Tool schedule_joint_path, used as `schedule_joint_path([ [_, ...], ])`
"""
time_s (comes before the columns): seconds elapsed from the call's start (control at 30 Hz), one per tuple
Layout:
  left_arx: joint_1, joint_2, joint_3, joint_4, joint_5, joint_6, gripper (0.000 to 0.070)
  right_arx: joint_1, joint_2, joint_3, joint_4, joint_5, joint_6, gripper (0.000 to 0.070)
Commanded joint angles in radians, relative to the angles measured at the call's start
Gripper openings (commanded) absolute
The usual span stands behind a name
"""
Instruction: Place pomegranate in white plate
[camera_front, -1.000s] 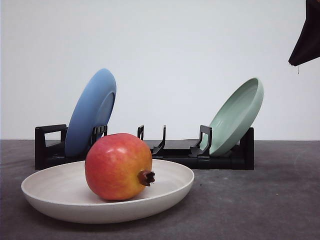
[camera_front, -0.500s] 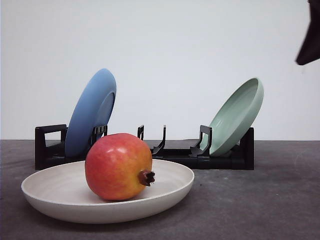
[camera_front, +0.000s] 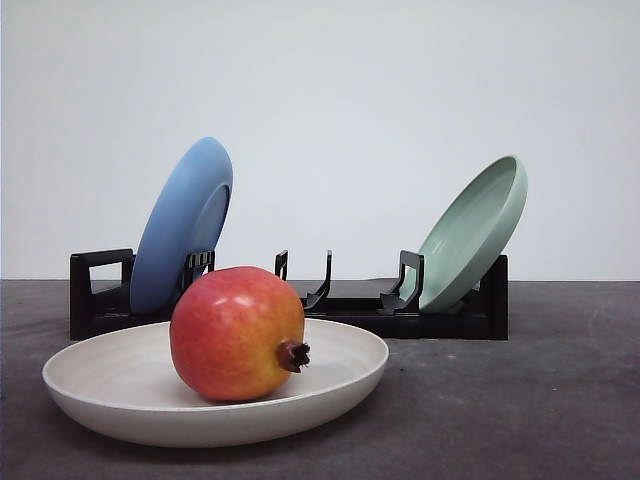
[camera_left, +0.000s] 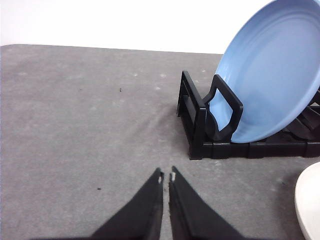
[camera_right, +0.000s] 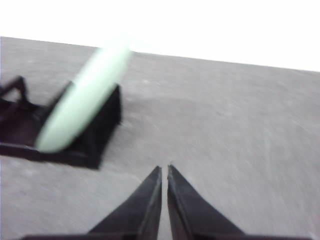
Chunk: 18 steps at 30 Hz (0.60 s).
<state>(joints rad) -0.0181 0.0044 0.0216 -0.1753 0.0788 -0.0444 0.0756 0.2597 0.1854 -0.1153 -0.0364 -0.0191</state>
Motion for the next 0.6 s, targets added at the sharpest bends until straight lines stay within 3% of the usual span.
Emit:
schedule_joint_path([
  [0.0, -0.002, -0.002, -0.01, 0.015, 0.0, 0.01, 0.0, -0.007, -0.047, -0.035, 0.014, 0.016, 0.013, 0.0016],
  [0.33, -0.002, -0.001, -0.01, 0.015, 0.0, 0.01, 0.0, -0.033, -0.25, -0.15, 0.02, 0.019, 0.016, 0.0016],
  [0.57, -0.002, -0.001, -0.01, 0.015, 0.0, 0.01, 0.0, -0.033, -0.256, -0.176, 0.073, 0.018, 0.031, 0.0016],
])
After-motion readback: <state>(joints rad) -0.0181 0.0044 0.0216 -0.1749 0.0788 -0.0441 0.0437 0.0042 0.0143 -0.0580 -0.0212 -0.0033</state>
